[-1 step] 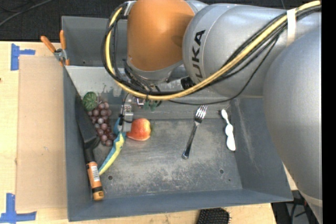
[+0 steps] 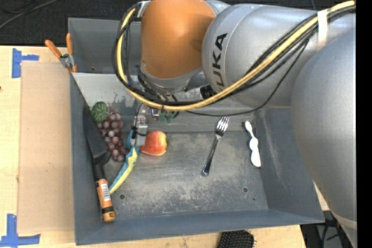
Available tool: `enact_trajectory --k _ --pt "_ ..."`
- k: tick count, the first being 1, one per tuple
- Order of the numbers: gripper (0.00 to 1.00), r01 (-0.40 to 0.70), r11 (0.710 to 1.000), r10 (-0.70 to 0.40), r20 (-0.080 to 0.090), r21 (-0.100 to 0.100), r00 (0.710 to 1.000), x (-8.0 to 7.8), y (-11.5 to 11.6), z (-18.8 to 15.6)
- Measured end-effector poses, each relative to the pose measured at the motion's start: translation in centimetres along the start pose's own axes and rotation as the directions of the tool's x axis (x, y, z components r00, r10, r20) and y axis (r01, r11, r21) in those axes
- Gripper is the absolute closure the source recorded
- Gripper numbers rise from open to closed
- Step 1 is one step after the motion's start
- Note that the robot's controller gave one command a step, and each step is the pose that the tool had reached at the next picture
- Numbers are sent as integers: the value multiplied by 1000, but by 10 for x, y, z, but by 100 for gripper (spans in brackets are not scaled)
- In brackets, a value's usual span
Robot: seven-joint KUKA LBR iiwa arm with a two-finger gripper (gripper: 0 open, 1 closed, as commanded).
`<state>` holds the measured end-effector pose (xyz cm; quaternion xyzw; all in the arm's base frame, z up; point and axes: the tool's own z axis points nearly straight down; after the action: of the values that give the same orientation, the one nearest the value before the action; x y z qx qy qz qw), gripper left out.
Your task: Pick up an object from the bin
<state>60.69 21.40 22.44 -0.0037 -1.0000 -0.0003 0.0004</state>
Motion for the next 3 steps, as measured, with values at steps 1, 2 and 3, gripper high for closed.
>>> enact_trajectory --k 1,2,3 --pt "0 157 988 -157 6 -1 988 -3 10 32" --pt "0 97 995 -97 -2 -1 995 -8 2 53" --pt "0 10 1000 -10 -1 0 1000 -12 4 81"
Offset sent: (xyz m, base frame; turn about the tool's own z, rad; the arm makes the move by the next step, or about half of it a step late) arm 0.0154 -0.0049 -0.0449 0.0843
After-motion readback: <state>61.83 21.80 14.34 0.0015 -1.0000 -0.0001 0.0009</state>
